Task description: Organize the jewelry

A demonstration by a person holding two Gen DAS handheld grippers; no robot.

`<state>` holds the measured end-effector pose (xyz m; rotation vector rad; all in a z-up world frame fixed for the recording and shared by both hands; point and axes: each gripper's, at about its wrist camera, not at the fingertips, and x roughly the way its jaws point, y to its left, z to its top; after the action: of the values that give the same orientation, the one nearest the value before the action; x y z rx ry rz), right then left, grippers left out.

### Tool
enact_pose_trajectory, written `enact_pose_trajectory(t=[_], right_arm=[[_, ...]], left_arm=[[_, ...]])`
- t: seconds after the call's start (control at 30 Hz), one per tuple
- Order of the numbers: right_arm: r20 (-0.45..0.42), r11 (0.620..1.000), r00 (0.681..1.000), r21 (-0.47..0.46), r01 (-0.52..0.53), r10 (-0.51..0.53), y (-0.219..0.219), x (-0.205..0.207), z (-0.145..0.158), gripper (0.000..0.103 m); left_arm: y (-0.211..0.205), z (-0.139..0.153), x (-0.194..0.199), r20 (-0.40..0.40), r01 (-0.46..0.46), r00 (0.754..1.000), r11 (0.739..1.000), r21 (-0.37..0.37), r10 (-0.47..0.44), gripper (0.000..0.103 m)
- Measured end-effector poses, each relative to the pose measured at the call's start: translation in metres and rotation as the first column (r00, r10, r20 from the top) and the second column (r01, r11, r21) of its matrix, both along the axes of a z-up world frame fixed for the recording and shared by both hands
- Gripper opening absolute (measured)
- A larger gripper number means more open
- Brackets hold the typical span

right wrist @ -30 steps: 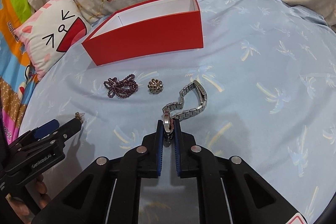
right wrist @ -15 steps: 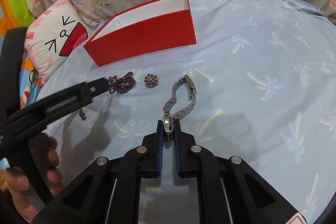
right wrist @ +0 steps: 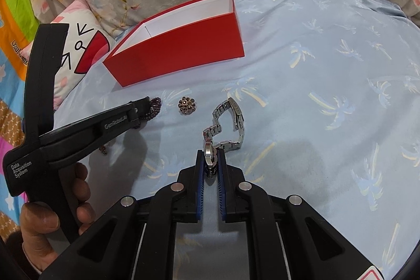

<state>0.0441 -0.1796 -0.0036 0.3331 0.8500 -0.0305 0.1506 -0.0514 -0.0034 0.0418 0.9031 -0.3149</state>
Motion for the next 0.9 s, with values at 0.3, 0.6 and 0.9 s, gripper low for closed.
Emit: enact_pose_trajectory(t=[0.3, 0.6, 0.9], right_arm=[[0.036, 1.000, 0.999, 0.002, 0.012, -0.012, -0.002, -0.005, 0.016, 0.009], [0.112, 1.000, 0.994, -0.009, 0.000, 0.001, 0.000, -0.006, 0.052, 0.009], [0.144, 1.000, 0.990, -0.024, 0.000, 0.003, 0.001, -0.001, 0.069, 0.009]], left_arm=[[0.025, 0.019, -0.018, 0.012, 0.003, 1.000, 0.999, -0.035, -0.002, 0.013], [0.055, 0.050, -0.027, 0.048, -0.033, 0.998, 0.999, -0.043, 0.035, 0.004], [0.068, 0.072, -0.025, 0.099, -0.037, 0.994, 0.998, -0.057, 0.043, 0.000]])
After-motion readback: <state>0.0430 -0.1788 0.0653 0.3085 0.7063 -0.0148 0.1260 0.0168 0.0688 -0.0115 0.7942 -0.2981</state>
